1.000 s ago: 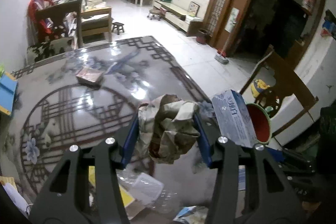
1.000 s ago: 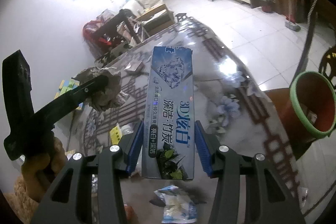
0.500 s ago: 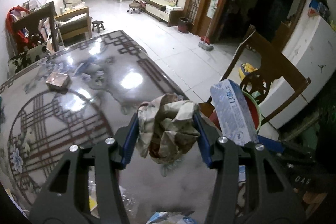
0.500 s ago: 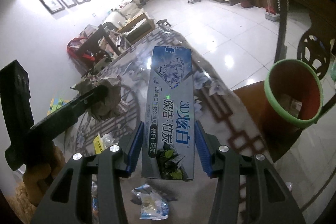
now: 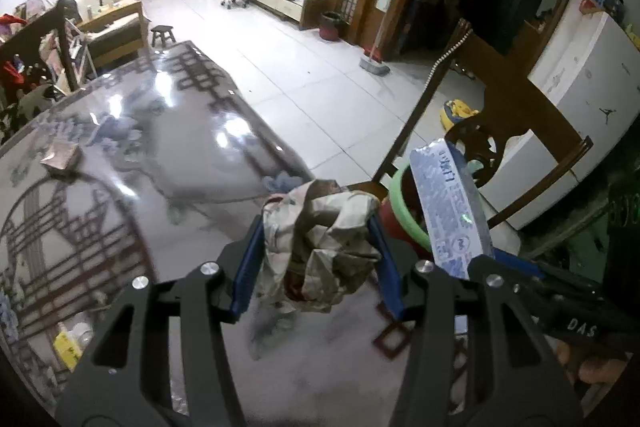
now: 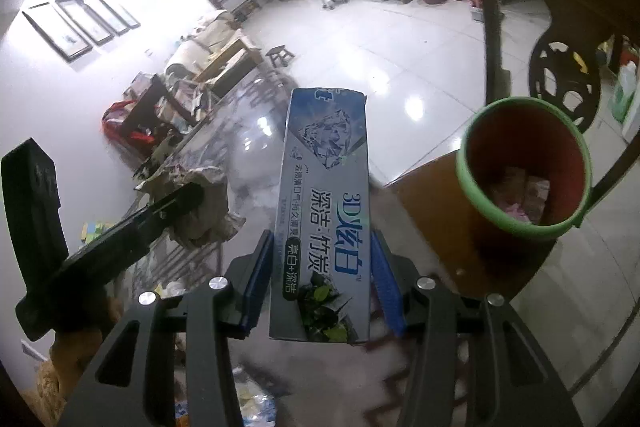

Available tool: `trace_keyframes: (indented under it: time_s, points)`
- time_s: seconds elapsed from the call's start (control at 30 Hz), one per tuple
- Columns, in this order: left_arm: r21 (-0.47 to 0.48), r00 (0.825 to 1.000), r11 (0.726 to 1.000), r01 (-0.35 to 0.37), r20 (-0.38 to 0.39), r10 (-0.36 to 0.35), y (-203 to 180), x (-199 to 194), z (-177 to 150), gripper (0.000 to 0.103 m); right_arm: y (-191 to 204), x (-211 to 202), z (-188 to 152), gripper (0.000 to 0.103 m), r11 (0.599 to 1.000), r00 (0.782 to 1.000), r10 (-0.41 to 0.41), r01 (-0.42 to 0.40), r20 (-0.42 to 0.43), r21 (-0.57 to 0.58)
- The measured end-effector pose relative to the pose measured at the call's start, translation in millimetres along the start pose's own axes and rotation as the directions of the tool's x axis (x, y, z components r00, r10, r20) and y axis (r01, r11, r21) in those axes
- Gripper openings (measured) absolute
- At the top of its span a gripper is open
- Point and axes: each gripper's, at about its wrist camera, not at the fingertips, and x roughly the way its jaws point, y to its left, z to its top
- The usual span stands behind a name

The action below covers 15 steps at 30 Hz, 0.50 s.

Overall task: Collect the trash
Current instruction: 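Carry the crumpled paper and toothpaste box toward the red bin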

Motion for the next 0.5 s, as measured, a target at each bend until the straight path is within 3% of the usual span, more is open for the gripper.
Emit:
trace_keyframes:
  time_s: [0.5]
  points:
    - [0.083, 0.99, 0.99, 0.114, -0.094, -0.106, -95, 96, 43, 0.049, -118, -12, 43, 0.047, 0.976, 0.99, -0.137, 0.13, 0.032, 0.174]
